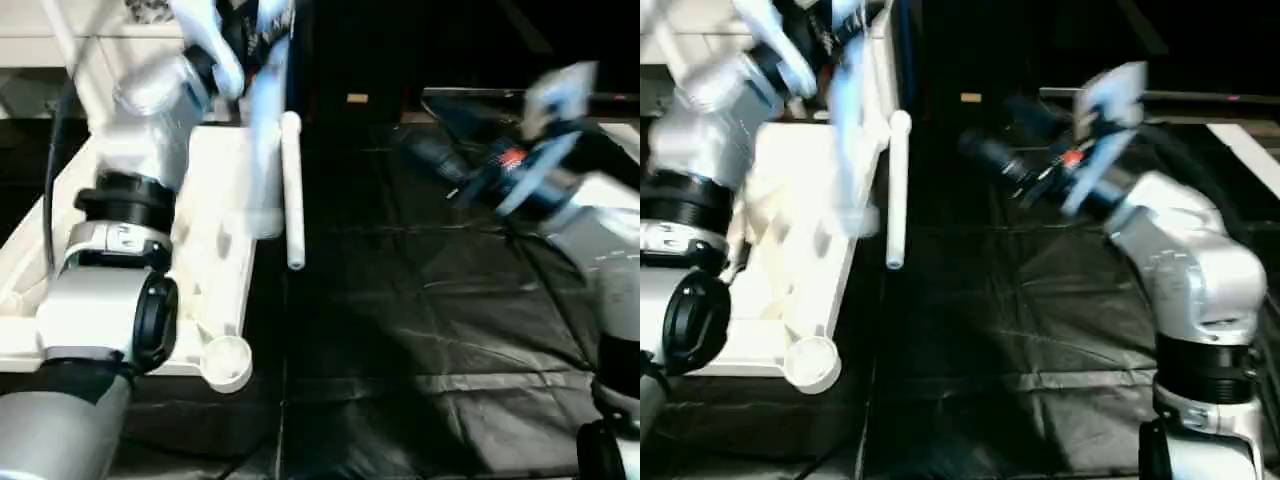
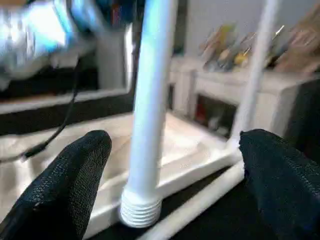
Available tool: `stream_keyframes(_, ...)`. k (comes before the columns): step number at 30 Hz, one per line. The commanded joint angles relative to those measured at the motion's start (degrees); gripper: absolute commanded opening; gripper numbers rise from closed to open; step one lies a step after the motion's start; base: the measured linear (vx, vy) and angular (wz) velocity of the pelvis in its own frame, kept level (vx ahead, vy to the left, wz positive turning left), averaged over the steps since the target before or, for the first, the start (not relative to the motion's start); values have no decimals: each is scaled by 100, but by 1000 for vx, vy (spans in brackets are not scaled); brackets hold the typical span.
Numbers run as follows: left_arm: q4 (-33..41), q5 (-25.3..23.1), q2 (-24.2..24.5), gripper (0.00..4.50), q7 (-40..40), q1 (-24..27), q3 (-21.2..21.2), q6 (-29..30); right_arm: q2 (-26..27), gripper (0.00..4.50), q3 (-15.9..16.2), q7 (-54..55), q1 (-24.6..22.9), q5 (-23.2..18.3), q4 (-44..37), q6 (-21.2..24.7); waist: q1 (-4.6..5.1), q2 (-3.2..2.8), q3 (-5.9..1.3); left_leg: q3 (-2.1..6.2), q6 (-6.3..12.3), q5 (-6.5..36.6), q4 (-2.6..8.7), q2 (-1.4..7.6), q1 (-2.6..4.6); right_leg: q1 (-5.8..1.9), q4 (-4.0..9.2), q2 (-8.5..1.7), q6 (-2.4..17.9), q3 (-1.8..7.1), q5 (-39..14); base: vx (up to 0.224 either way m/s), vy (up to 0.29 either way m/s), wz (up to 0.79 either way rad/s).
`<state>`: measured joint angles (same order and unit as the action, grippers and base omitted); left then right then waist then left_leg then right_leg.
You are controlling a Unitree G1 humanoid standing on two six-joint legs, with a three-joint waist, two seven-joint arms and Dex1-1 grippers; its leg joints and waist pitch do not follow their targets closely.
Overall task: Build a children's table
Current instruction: Pick table leg
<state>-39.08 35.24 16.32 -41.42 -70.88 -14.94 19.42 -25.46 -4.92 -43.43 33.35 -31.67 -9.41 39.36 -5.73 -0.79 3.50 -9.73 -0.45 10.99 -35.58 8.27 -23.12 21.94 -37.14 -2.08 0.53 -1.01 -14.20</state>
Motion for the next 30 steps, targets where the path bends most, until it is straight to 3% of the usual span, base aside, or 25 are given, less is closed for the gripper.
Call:
stream_keyframes(1, 196, 359, 1, 156, 22, -176, -184, 318, -73, 450, 83, -106, 34, -37, 50, 185, -20, 36, -449, 160, 394, -72, 294, 441, 170, -311, 271, -643, 1889, 233, 1546, 0, 0, 0)
stream_keyframes(5, 655, 952, -58, 156, -124, -119, -418, 1166, -80, 450, 314, -371, -7, -217, 107, 377, -17, -11, -439, 174, 341, 73, 306, 484, 179, -307, 279, -650, 1849, 235, 1292, 0, 0, 0)
stream_keyframes(9, 994, 1296, -95, 156, -327, -32, -362, 1642, -6, 450, 514, -385, 40, -92, 244, 347, -14, 0, -434, 160, 239, 146, 321, 483, 188, -310, 301, -649, 1870, 236, 1168, 0, 0, 0)
stream_keyframes(11, 1305, 1554, -157, 156, -300, 65, -371, 1921, 73, 450, 579, -368, 113, -85, 323, 364, 8, 54, -432, 146, 246, 125, 324, 475, 176, -320, 303, -652, 1857, 238, 1153, 0, 0, 0)
stream_keyframes(17, 1702, 1884, -262, 156, -182, 194, -452, 2357, 162, 450, 607, -551, 215, -369, 317, 516, 17, 62, -435, 146, 319, 72, 313, 472, 169, -327, 302, -647, 1793, 238, 1067, 0, 0, 0)
stream_keyframes(18, 1814, 1964, -288, 156, -190, 236, -454, 2452, 190, 450, 592, -673, 239, -520, 315, 546, 21, 81, -430, 136, 355, 45, 312, 466, 169, -321, 316, -637, 1776, 239, 1066, 0, 0, 0)
stream_keyframes(23, 2064, 2109, -330, 156, -103, 343, -459, 2615, 205, 450, 592, -1207, 178, -949, 239, 662, -5, 66, -439, 139, 404, 33, 300, 460, 160, -326, 313, -636, 1754, 232, 989, 0, 0, 0)
stream_keyframes(30, 2346, 2386, -435, 156, -19, 437, -520, 2896, 298, 450, 710, -1249, 54, -1029, 125, 729, -9, 58, -437, 146, 355, 16, 306, 459, 165, -308, 321, -634, 1742, 224, 916, 0, 0, 0)
